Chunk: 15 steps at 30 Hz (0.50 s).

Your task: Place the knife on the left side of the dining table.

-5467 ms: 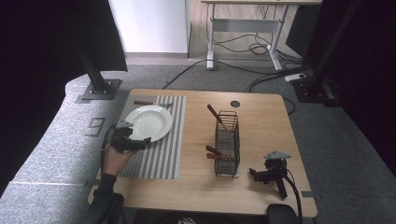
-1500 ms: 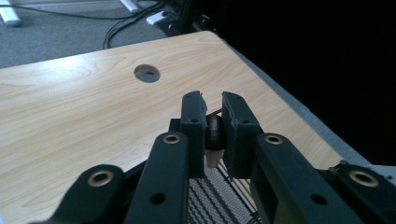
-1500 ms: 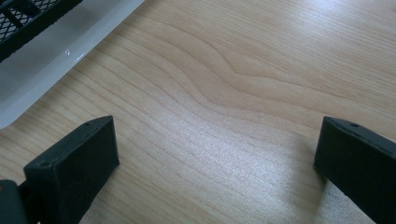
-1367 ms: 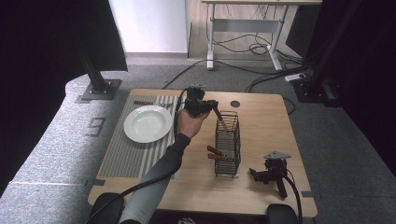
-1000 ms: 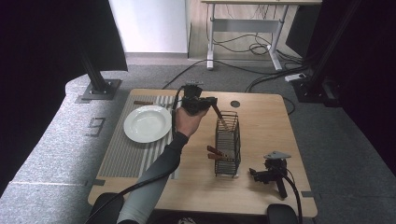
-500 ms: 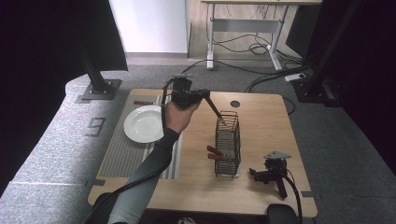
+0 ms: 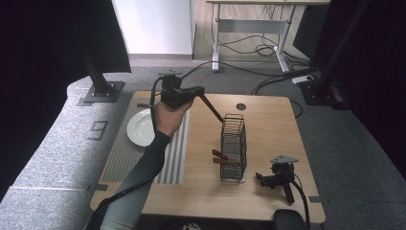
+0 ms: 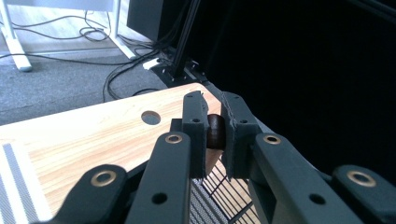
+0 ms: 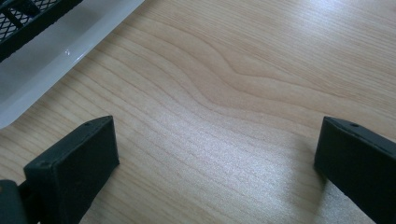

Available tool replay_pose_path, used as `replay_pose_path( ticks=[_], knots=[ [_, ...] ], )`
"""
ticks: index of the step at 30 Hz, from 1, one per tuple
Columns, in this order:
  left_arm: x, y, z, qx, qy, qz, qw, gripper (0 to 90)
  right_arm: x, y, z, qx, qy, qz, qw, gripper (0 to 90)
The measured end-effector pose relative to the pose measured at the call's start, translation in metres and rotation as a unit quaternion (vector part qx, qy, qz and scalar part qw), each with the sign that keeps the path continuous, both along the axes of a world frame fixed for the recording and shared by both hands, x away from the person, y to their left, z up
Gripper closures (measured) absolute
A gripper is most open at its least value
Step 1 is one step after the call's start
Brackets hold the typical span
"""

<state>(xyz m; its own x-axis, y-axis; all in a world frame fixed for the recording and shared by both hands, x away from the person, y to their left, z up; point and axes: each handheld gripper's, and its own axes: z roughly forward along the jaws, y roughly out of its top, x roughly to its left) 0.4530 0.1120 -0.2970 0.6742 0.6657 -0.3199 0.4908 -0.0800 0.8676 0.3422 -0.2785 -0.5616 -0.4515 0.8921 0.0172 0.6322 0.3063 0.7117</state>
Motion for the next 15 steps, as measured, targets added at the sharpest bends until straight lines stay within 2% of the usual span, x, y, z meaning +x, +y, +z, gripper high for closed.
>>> replay_pose_path(
  ticks=[6,15],
  knots=[
    [-0.008,0.018,0.0,-0.004,-0.001,0.008,1.0,80.7,0.0,0.0,0.0,0.0,0.0,0.0,1.0,0.0],
    [-0.014,0.05,-0.017,-0.015,0.009,0.031,0.9994,80.7,0.0,0.0,0.0,0.0,0.0,0.0,1.0,0.0]
  ],
)
